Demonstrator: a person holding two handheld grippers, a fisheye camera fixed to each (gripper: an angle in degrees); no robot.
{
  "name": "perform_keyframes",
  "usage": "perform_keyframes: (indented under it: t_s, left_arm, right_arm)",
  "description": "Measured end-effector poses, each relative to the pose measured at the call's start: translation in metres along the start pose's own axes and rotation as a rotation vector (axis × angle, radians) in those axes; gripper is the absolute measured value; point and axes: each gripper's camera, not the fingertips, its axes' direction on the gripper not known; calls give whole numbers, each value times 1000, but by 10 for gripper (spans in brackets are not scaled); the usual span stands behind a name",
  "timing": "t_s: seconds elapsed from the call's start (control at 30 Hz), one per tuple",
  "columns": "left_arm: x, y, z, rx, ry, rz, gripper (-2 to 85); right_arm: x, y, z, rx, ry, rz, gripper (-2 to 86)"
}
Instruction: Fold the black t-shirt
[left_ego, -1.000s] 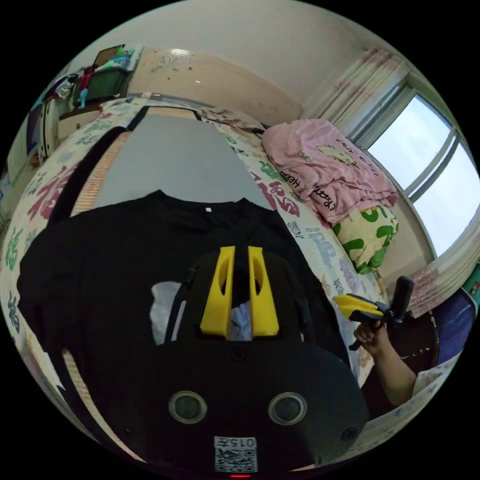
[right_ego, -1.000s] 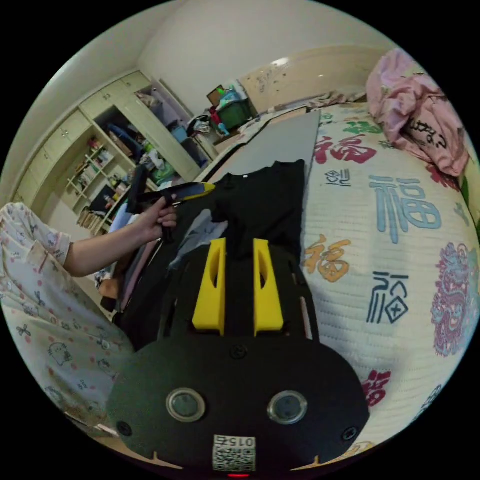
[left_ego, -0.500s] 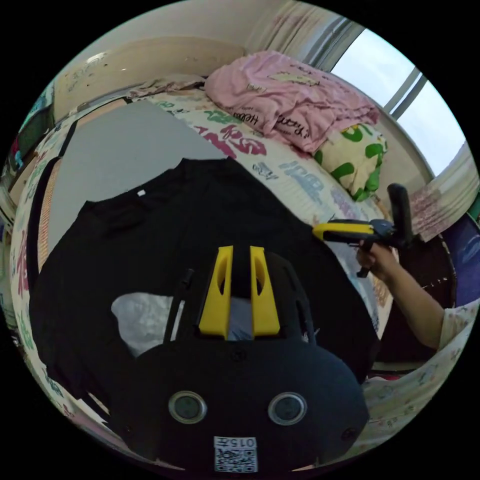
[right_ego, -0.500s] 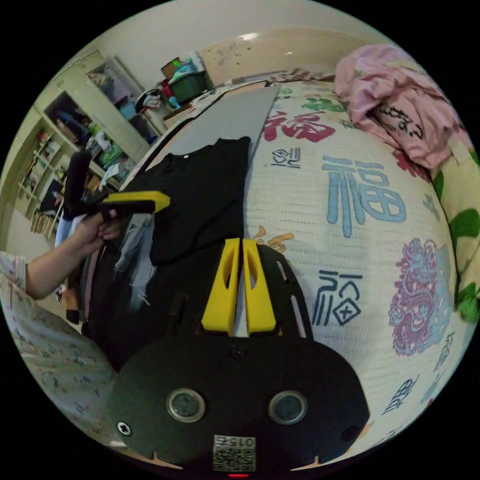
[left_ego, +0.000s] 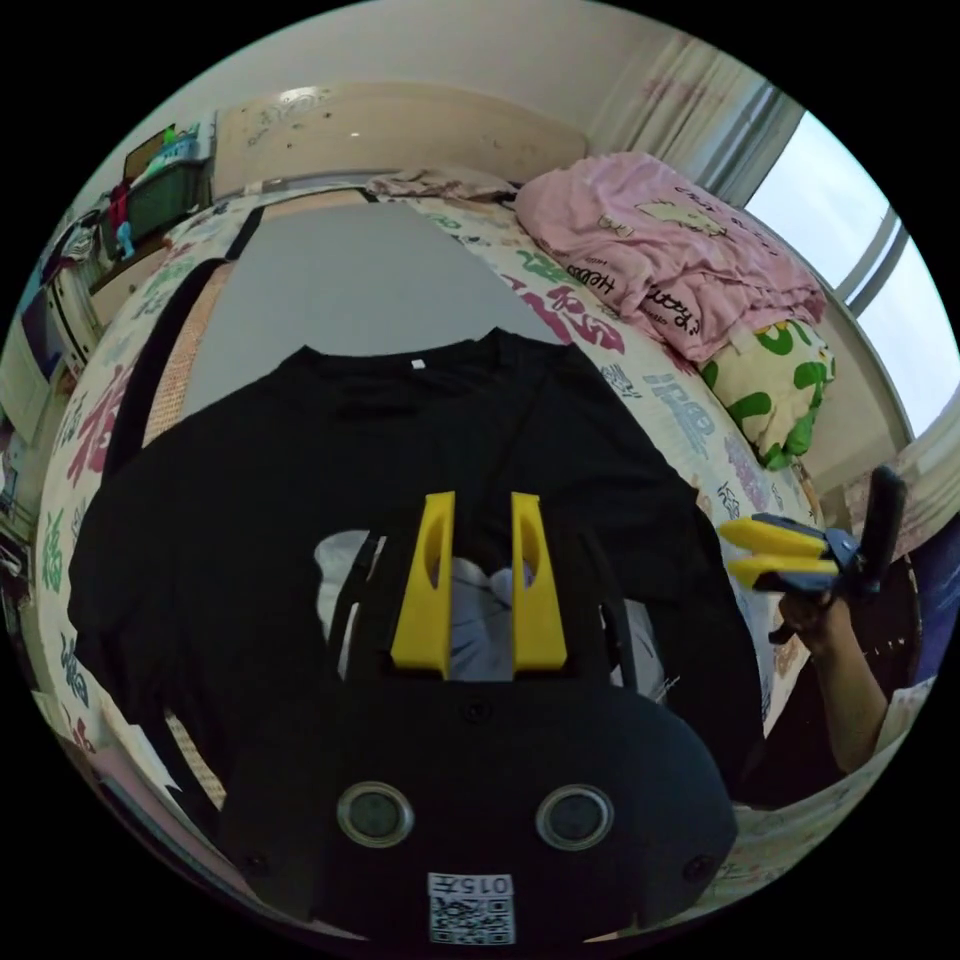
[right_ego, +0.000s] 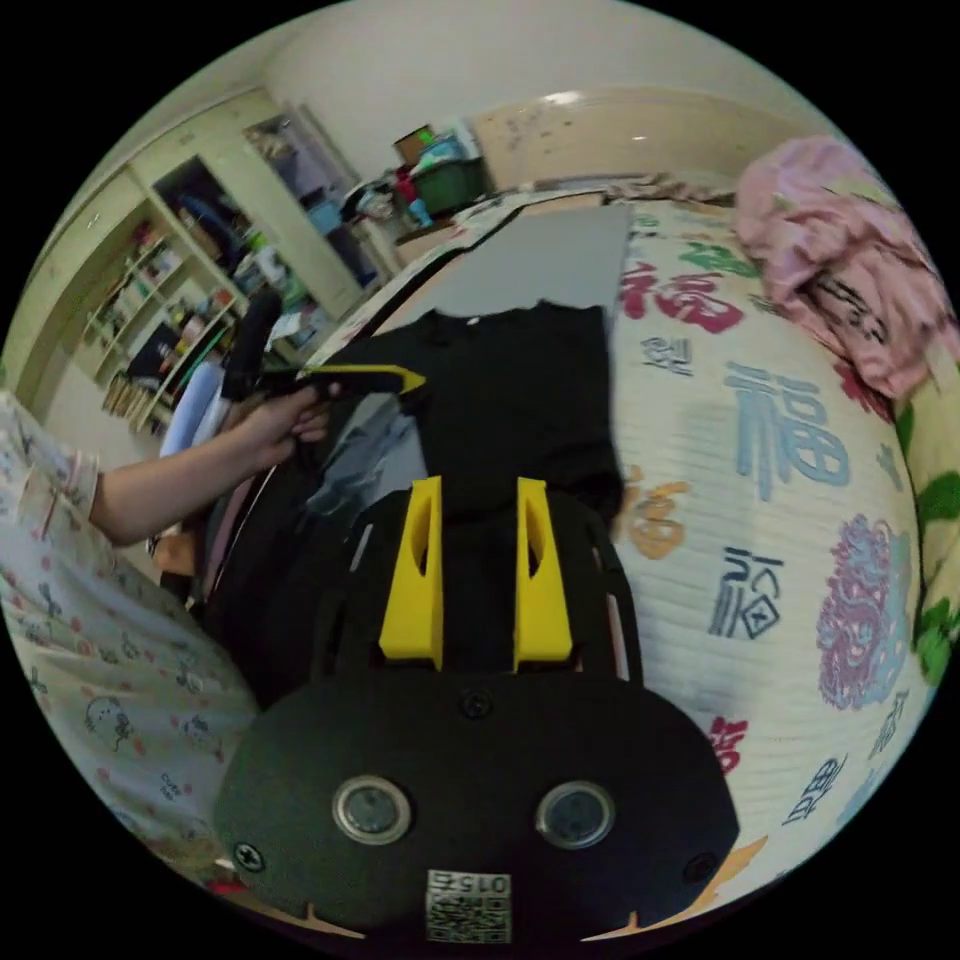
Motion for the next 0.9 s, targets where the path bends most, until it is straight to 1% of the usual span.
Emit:
perform_keyframes:
  t_s: [0.1,0.13,0.23,0.33,0.43,0.47,0.57,0.6,0.67,0.7,0.73,0.77,0.8,0.87,0.9]
  left_arm:
    - [4,3,9,7,-18,12,59]
    - [6,2,11,-9,-8,13,44]
    - [10,1,5,13,2,9,10]
    - [14,1,2,29,-28,19,1]
    - [16,3,12,1,-67,16,-2]
    - [16,4,18,-23,-111,10,-3]
    - [15,8,14,-6,-104,-3,1]
    - [17,9,11,8,-103,3,2]
    - [35,12,-4,74,-32,72,6]
    - [42,12,-5,79,3,99,7]
    - [58,13,-2,69,79,155,8]
    - [76,15,7,43,131,206,11]
    - [86,17,13,31,144,232,12]
    - [120,25,41,-18,135,320,22]
    - [126,27,48,-33,133,331,26]
  right_arm:
    - [0,6,47,-97,72,-10,91]
    - [4,10,55,-83,110,10,72]
    - [19,14,69,-117,88,40,25]
    - [32,23,80,-103,30,32,16]
    - [46,33,101,-140,79,32,24]
    - [50,35,105,-150,81,36,26]
    - [75,46,103,-87,24,70,45]
    - [91,52,97,-32,27,107,46]
    - [119,60,87,55,64,174,39]
    - [141,65,84,100,100,231,30]
    - [163,67,85,120,129,279,21]
    - [172,68,87,122,140,292,17]
    - [190,68,94,117,161,307,11]
    - [211,66,110,70,178,304,4]
    - [222,65,124,30,185,292,1]
